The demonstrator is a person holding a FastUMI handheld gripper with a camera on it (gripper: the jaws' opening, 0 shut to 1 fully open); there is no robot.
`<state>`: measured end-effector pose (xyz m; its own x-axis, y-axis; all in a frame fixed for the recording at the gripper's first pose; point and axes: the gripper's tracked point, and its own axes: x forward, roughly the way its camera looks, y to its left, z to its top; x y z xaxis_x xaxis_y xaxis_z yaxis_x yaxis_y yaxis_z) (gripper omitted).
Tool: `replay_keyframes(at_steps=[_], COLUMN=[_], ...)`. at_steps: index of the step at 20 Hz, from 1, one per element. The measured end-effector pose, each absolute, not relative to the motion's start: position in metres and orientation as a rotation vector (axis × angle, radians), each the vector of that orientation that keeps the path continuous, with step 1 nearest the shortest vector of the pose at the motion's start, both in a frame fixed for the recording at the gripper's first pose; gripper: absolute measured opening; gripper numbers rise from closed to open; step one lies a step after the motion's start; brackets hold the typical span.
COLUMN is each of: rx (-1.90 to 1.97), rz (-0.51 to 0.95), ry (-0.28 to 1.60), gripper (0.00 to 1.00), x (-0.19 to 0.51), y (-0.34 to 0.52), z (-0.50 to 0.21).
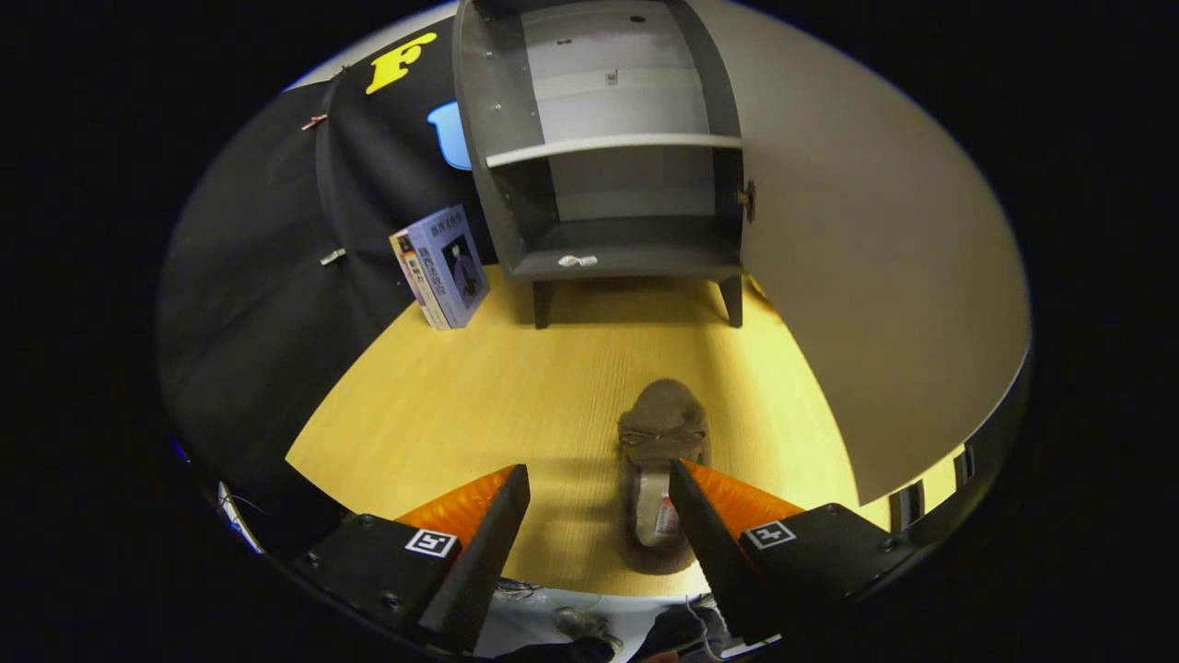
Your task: Open the shoe cabinet door, grab the shoes and put them into the shoe cabinet, then close the shoe cabinet door.
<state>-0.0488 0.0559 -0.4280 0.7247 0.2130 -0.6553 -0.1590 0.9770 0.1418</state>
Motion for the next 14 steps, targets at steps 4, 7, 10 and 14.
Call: replay_keyframes(at_steps=[4, 7, 10, 14], rx=[0.091, 0.056, 0.007, -0.004], rz=[0.163, 0.132, 0.088, 0.098], ry=[0.812, 0.802, 0.774, 0.772], gripper=[0.84, 0.65, 0.33, 0.07], x=[-0.031, -0.004, 0.023, 0.028], y=[0.054, 0.051, 0.042, 0.046], z=[-0.489, -0.518, -0.531, -0.527])
